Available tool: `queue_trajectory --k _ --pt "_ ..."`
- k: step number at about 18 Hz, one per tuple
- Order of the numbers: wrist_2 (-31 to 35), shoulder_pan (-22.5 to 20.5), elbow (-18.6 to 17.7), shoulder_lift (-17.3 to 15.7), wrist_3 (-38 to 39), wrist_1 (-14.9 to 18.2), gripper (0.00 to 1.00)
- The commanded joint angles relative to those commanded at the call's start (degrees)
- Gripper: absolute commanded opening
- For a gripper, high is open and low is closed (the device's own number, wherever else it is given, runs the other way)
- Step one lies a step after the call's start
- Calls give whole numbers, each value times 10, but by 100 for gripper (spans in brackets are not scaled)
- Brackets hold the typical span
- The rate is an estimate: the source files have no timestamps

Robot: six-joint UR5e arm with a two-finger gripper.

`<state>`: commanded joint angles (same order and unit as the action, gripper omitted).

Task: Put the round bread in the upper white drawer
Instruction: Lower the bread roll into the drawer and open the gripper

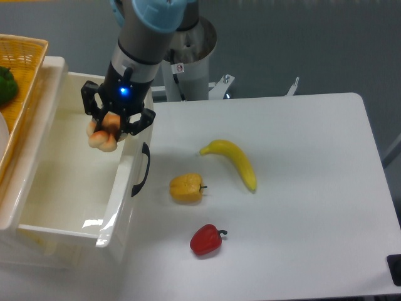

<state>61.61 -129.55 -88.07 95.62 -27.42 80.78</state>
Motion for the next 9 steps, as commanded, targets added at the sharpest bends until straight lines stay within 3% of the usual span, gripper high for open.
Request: queue_trajectory --k 3,4,6,7,9 --pt "0 7 0 2 1 -6 55" --pt "0 7 0 2 0 -8 69" --pt "0 8 0 2 -1 -9 80" --pt "1 11 0 3 -2 -10 93" --pt "2 15 0 4 -2 -15 95"
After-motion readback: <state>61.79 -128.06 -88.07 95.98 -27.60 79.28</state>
